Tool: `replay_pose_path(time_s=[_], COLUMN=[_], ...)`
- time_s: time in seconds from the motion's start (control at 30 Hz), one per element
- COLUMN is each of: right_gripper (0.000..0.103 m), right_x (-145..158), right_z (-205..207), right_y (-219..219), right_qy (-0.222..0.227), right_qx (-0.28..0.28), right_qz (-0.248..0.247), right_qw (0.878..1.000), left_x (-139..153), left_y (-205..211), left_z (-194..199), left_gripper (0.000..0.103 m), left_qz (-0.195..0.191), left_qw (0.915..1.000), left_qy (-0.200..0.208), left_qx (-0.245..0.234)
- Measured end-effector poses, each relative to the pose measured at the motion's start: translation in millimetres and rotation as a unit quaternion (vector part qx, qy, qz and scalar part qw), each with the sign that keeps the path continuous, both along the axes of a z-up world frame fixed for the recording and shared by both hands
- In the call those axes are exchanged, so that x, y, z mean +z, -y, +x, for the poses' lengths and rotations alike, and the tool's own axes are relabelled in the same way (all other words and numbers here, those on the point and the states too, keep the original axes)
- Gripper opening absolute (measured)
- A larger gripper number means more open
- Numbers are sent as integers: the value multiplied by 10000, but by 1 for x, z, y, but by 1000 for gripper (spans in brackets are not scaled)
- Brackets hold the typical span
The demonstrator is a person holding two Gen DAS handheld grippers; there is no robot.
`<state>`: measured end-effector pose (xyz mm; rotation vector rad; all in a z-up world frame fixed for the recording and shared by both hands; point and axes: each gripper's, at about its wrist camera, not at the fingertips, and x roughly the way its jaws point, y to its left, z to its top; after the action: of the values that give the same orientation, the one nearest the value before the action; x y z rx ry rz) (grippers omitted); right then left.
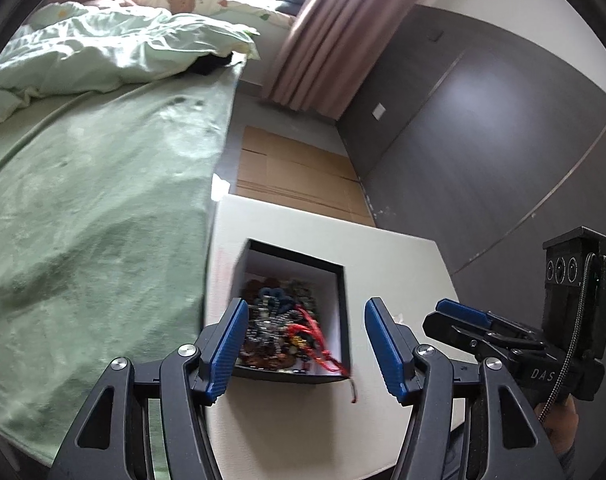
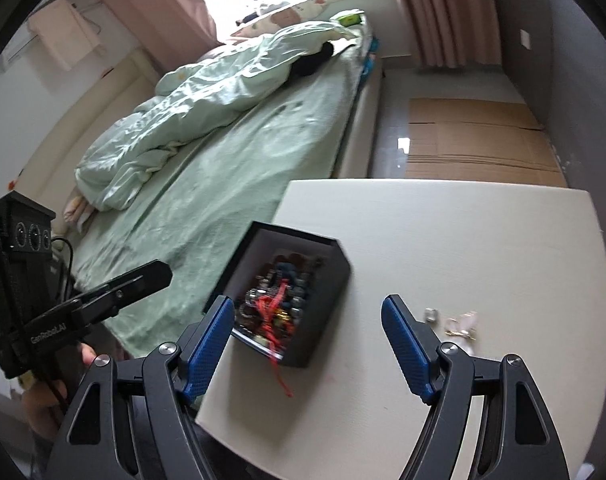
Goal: Organize jewelry
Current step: 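Move the left gripper to the small silver ring and grasp it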
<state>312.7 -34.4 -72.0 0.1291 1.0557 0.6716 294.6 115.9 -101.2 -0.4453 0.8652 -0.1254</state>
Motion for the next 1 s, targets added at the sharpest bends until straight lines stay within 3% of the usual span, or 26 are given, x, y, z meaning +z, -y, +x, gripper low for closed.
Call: replay_pose_path(time_s=[0.43,0.67,0.87,1.0], right_gripper=[76,76,67,67], right_x=[-12,-34,-51,-57], right_z=[2,6,5,0], right_y=[71,115,139,145], right_qy=[-59,-364,-463,-325], right_qx=[-711,-1292,-1597,-1632], right_qz=[-85,57,30,-120], right_qw=[9974,9909,9861,9860], left_x=[-2,-6,-20,-36], left_y=[64,100,133,154], left_z=[22,34,47,56], left_gripper=[62,62,62,50], left_qz=[453,855,1242,1623], left_qw=[9978,9928,9861,9779], left_qy=[-116,-210,-332,-429], left_qx=[-477,-810,-1050,-1243])
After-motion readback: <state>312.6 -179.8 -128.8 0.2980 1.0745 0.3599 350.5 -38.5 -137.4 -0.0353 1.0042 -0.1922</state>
